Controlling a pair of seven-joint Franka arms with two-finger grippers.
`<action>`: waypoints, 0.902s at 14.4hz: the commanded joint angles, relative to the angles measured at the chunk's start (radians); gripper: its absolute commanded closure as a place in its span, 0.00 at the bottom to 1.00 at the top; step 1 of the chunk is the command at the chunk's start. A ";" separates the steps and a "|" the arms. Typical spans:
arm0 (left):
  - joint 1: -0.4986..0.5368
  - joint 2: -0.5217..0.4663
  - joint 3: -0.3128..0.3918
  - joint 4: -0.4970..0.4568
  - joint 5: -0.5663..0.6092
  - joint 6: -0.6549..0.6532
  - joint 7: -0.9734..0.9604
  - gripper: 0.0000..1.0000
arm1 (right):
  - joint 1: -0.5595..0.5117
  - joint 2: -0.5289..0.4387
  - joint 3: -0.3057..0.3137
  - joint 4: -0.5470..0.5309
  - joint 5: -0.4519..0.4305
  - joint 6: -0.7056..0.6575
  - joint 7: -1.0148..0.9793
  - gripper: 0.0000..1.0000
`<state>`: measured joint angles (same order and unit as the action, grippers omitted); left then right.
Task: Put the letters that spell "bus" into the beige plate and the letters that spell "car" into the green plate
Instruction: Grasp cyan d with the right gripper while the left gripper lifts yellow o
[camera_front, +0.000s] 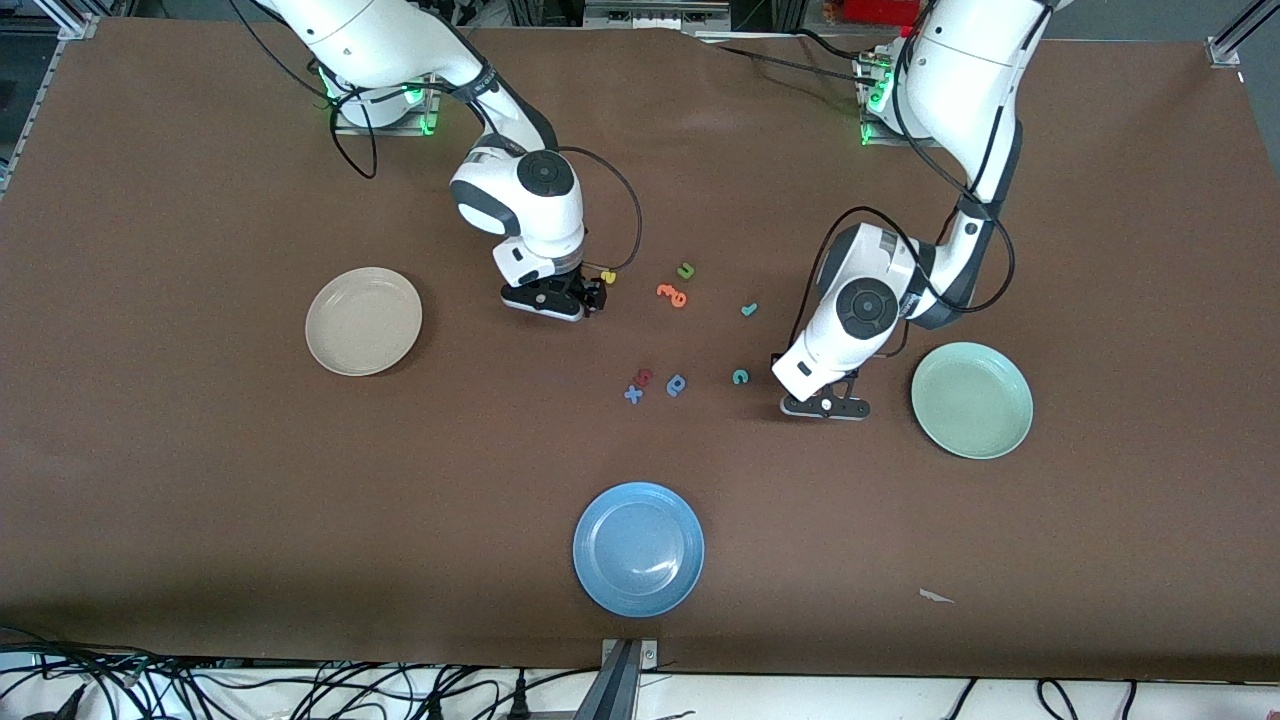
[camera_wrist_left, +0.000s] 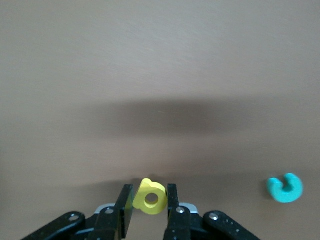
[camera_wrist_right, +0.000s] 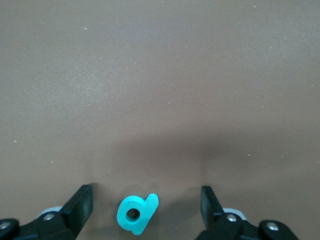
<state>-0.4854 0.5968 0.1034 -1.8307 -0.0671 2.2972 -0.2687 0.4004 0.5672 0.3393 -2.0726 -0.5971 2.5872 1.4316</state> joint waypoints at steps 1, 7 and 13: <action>0.054 -0.017 0.016 0.108 0.043 -0.197 0.121 0.81 | 0.008 0.016 -0.003 0.020 -0.030 0.008 0.032 0.14; 0.211 -0.051 0.015 0.093 0.167 -0.257 0.432 0.82 | 0.009 0.011 -0.003 0.019 -0.032 0.008 0.033 0.48; 0.317 -0.038 0.015 0.074 0.207 -0.237 0.655 0.45 | 0.009 0.008 -0.003 0.019 -0.032 0.008 0.032 0.84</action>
<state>-0.1805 0.5693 0.1303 -1.7350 0.1020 2.0558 0.3331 0.4044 0.5630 0.3419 -2.0549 -0.6017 2.5945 1.4356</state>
